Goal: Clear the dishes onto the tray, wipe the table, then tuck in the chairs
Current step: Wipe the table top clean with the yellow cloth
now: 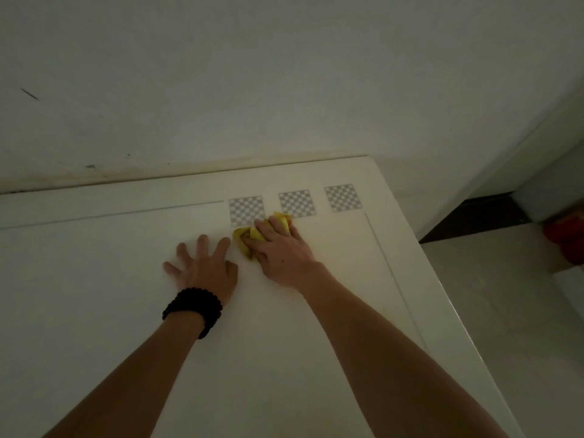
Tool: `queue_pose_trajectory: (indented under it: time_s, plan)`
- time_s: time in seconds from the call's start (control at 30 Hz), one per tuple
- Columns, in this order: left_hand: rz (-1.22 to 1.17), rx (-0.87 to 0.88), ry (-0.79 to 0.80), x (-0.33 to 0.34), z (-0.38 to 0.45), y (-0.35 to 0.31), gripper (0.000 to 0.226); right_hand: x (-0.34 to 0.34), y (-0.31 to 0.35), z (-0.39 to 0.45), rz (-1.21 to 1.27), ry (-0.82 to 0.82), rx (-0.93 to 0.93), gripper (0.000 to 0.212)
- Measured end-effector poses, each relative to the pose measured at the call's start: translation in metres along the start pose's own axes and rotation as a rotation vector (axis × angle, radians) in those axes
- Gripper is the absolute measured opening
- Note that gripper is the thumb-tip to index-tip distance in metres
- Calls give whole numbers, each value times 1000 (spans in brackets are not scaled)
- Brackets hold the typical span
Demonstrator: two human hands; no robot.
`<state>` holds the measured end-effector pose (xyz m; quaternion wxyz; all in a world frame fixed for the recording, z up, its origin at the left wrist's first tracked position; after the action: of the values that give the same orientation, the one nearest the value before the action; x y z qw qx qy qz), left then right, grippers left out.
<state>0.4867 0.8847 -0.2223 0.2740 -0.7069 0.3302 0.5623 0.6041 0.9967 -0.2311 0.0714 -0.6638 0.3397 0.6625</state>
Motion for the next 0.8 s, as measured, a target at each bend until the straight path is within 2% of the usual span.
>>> queue_pose_trajectory:
  time_s: [0.1,0.3,0.5,0.8]
  plan:
    - [-7,-41,-46,1,2,3,45,-18,-47,-12,15,-34,57,50]
    - [-24,-101,-71,9,1,-2,47,-47,-137,-59,14,-83,291,50]
    - [-63,-152,-39,7,-1,-10,48,-49,-147,-72,47,-117,426,51]
    - [-40,-124,-8,10,-8,-7,50,-55,-164,-103,58,-172,658,52]
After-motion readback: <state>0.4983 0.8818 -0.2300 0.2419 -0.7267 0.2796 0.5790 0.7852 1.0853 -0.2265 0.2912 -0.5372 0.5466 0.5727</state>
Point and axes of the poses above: each hand's wrist, its own z-axis towards the middle knuckle, its own x-axis out of the palm, y = z × x, the point moved 4 cm from there along z, towards the middle knuckle, and after that the axes turned 7 degrees about z, right-handed, at the moved point
